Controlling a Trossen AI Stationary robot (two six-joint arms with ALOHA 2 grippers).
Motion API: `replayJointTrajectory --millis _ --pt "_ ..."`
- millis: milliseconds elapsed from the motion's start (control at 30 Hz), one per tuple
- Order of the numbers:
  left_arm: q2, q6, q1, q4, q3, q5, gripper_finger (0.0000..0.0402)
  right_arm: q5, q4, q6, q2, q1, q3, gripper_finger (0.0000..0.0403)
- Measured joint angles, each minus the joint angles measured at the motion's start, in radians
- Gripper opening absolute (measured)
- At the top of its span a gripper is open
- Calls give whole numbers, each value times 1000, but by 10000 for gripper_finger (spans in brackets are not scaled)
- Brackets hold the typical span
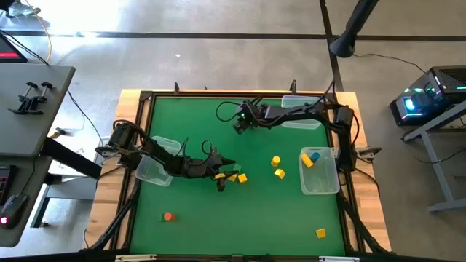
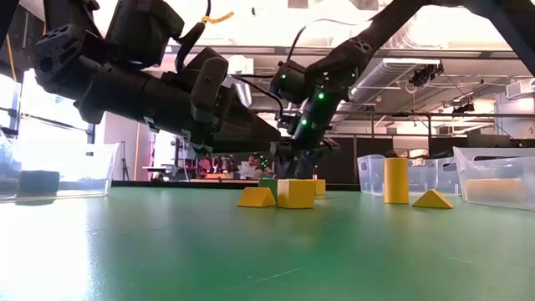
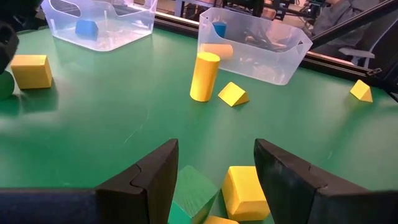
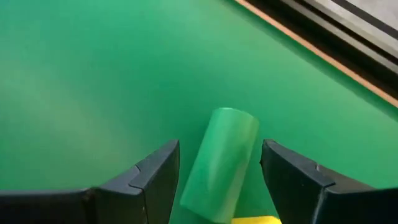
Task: Sort blocks by size
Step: Put the green cylindrical block into the bottom right transparent bin
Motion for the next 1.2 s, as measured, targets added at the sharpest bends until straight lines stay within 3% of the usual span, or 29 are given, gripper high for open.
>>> replayJointTrajectory --millis 200,567,867,1033,1200 --pt "0 0 0 0 0 0 195 -44 4 -8 4 -6 0 206" --pt "0 0 -1 -2 0 1 195 -82 31 -25 53 -6 1 140" --pt "-23 0 -20 -29 -19 0 195 5 53 -138 -14 77 -4 131" --pt "-116 0 -56 -27 -110 -89 195 61 205 -181 -121 179 -120 130" --pt "-219 39 -119 -18 -206 -289 195 53 607 -175 -269 296 -365 130"
